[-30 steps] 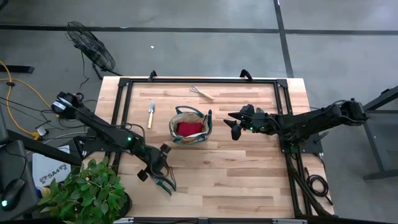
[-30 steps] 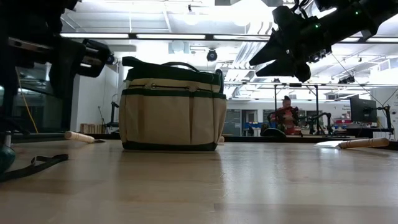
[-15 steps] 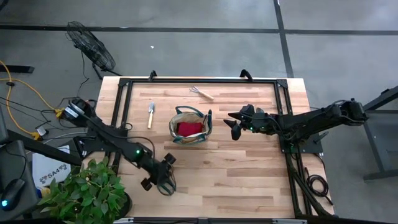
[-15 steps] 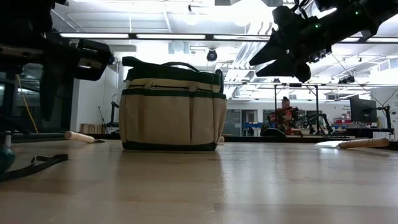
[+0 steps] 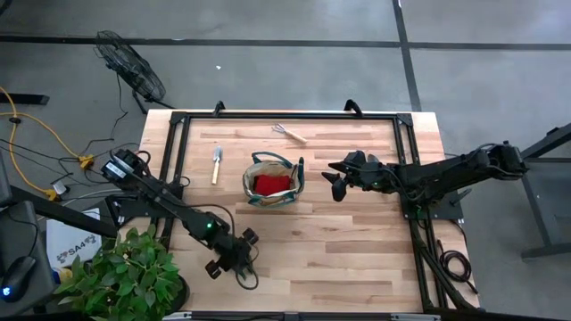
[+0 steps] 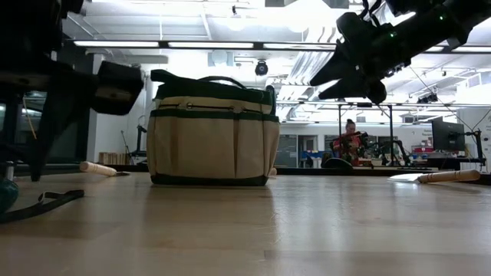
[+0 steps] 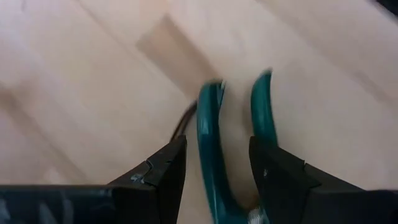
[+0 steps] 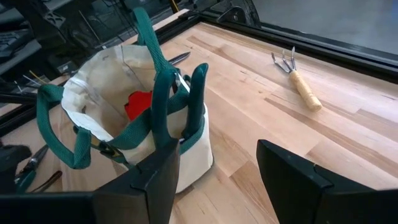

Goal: Pick & Place Garden tools in Gardening bag
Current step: Put the green shear scissors into the light brown gardening bag

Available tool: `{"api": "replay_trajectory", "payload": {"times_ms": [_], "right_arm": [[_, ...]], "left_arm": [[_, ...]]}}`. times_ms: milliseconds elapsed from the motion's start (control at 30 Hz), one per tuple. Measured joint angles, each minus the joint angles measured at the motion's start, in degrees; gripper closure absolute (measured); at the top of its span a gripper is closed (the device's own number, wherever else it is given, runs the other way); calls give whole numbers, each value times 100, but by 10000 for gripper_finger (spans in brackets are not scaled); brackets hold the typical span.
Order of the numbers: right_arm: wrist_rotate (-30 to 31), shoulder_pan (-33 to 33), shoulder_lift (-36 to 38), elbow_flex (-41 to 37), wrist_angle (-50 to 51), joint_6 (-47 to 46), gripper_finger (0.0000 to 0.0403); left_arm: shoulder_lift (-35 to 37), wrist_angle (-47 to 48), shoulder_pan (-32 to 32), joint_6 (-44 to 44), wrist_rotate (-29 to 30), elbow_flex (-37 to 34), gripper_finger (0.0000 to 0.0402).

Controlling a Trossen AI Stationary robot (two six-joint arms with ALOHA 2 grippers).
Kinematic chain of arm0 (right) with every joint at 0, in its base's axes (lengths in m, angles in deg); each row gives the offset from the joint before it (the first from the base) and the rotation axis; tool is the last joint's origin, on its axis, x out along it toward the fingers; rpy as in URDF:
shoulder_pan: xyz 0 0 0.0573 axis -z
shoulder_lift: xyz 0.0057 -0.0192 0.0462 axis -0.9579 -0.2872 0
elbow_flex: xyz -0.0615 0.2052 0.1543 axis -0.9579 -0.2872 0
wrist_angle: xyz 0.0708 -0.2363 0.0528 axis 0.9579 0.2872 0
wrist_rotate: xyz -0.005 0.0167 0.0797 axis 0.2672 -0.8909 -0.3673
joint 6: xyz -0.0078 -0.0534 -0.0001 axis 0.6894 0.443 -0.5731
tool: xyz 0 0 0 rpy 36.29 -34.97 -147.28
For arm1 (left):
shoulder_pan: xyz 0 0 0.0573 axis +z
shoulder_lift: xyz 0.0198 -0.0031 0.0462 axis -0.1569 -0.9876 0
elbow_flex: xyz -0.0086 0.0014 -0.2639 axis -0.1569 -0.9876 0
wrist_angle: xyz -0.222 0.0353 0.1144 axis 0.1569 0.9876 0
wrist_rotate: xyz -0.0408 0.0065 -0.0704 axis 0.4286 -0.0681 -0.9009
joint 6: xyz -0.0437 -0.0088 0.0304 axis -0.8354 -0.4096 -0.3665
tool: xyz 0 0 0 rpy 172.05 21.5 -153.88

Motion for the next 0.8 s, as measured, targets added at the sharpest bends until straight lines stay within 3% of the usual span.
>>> {"api": "replay_trajectory", "payload": {"times_ms": [633, 800], "right_arm": [[0, 2, 0, 0, -4, -42, 198], [0, 1, 0, 0, -6, -41, 198]], "left_arm": [[-145, -143, 4, 570, -132, 88, 231], [-425, -335, 127, 564, -571, 88, 231]]}}
